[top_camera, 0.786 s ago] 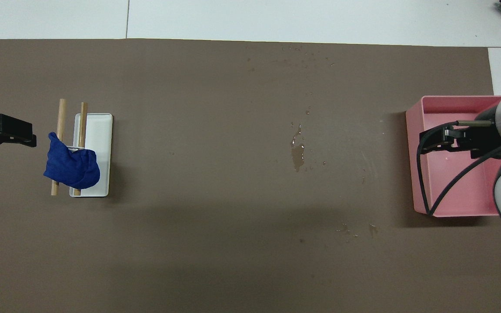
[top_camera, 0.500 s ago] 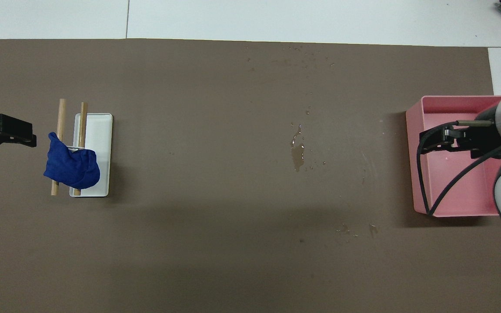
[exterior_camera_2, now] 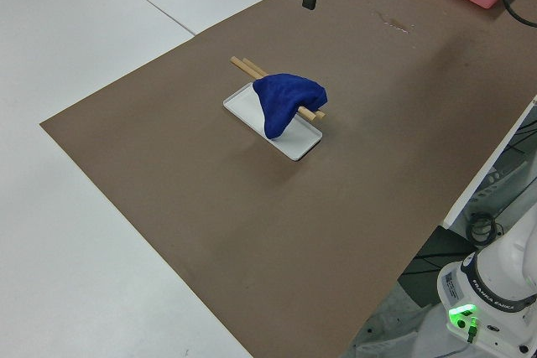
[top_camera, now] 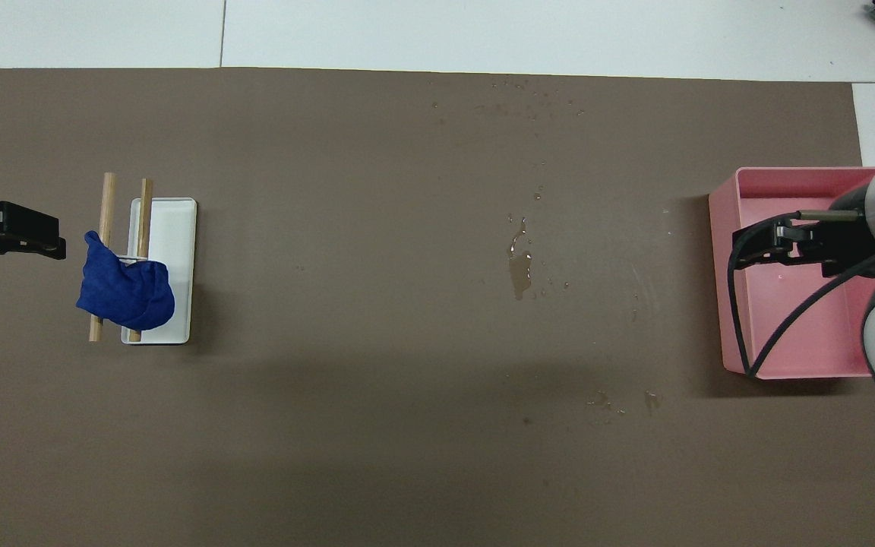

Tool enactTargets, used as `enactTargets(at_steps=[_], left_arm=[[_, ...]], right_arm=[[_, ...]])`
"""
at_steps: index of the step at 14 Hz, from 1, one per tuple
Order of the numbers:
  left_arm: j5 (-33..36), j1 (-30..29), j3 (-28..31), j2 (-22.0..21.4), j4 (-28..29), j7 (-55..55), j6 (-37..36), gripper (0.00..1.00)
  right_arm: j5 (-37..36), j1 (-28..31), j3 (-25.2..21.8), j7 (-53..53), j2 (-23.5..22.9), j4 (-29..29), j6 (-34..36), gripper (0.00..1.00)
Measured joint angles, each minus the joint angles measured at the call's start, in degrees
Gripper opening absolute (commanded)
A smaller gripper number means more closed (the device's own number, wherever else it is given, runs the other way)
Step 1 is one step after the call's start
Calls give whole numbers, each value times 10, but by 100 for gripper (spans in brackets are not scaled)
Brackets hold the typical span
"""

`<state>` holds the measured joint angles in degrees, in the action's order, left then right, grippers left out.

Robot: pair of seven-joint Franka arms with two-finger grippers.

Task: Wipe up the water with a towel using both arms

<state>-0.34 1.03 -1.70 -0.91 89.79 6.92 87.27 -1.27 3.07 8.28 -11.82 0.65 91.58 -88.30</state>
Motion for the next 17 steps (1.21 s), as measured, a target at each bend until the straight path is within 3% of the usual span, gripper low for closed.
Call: enactTargets(at_steps=[5, 8, 14, 17], left_arm=[[0, -1, 3, 0, 0, 12, -16, 100], [0, -8, 8, -1, 5, 98, -5, 100], [0, -14, 8, -45, 148, 313, 130, 100], [0, -33, 13, -64, 205, 358, 181, 100]], right_arm=[[0, 0, 0, 0, 0, 0, 0, 100], [0, 0, 0, 0, 0, 0, 0, 100], [0, 0, 0, 0, 0, 0, 0, 100], [0, 0, 0, 0, 0, 0, 0, 100]])
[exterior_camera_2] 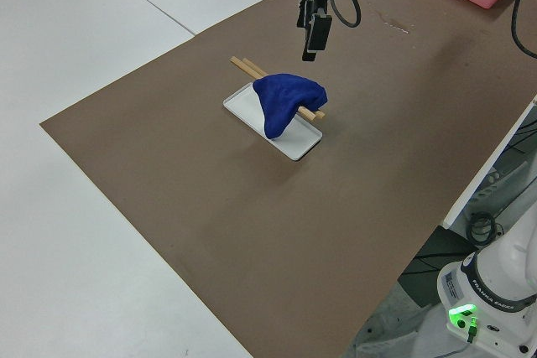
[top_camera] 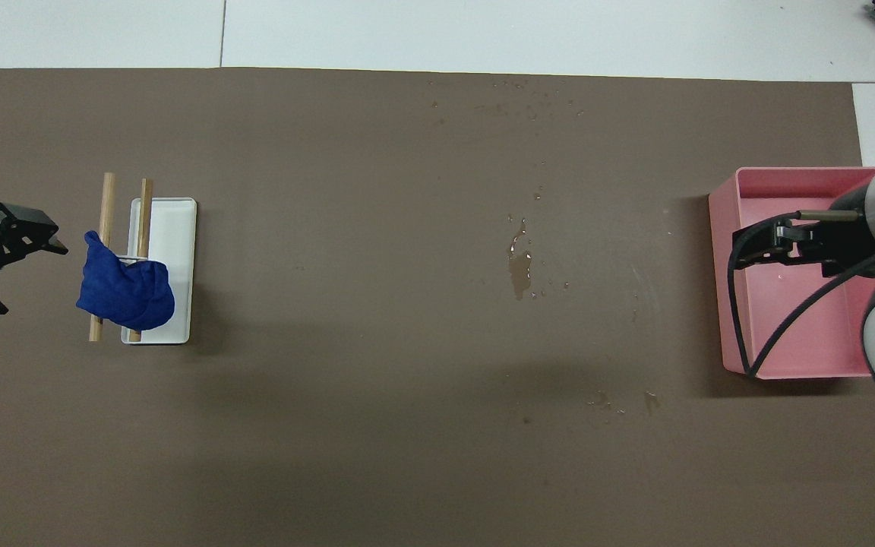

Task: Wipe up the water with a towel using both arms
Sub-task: 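Reach the left gripper down and grasp the blue towel on the tray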

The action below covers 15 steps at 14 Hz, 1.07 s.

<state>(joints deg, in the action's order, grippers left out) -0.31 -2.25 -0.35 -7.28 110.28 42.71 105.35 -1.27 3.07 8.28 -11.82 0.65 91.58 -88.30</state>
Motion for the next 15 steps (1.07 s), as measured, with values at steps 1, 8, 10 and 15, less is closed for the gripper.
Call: enactTargets(at_steps=[1, 8, 10, 15], left_arm=[[0, 0, 0, -1, 17, 4, 17, 100], [0, 4, -6, 12, 128, 79, 133, 100], [0, 5, -8, 15, 144, 87, 159, 100], [0, 10, -10, 27, 154, 105, 186, 54]], right_arm=[[0, 0, 0, 0, 0, 0, 0, 100], [0, 0, 0, 0, 0, 0, 0, 100], [0, 0, 0, 0, 0, 0, 0, 100], [0, 0, 0, 0, 0, 0, 0, 100]])
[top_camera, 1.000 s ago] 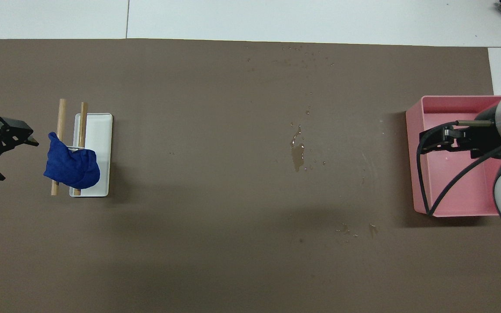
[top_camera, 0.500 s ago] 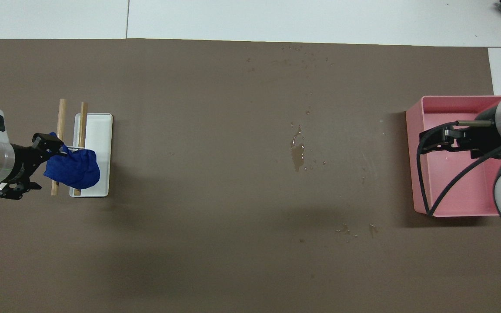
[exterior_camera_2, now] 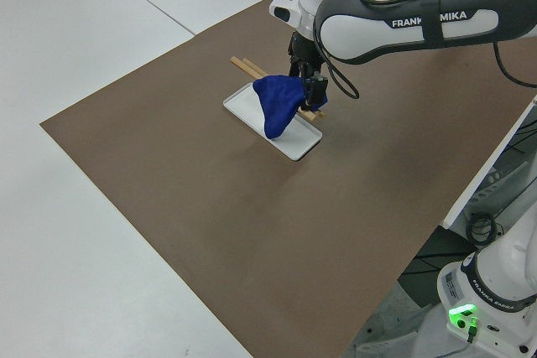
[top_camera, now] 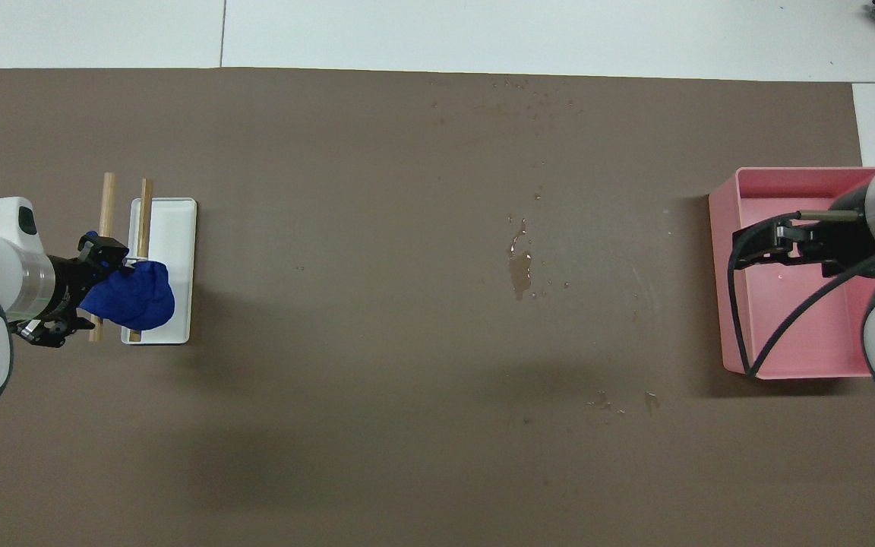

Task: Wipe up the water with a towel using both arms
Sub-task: 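Reach the left gripper down and grasp the blue towel on the tray, then lift the towel with the left gripper while the right gripper approaches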

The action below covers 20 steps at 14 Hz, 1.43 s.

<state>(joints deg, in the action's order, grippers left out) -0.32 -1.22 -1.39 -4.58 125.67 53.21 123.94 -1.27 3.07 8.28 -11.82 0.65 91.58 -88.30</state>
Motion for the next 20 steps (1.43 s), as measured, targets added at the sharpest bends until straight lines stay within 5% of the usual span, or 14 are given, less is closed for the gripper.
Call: enactTargets(at_steps=[2, 3, 10, 15, 20], left_arm=[[0, 4, -1, 0, 0, 0, 0, 11], [0, 6, -1, 0, 0, 0, 0, 0], [0, 10, -1, 3, -12, 0, -19, 0], [-10, 26, -4, 38, -129, 4, -137, 0], [-42, 55, -11, 41, -193, 85, -171, 0]], right_arm=[[0, 0, 0, 0, 0, 0, 0, 100], [0, 0, 0, 0, 0, 0, 0, 100], [0, 0, 0, 0, 0, 0, 0, 100], [0, 0, 0, 0, 0, 0, 0, 100], [0, 0, 0, 0, 0, 0, 8, 100]])
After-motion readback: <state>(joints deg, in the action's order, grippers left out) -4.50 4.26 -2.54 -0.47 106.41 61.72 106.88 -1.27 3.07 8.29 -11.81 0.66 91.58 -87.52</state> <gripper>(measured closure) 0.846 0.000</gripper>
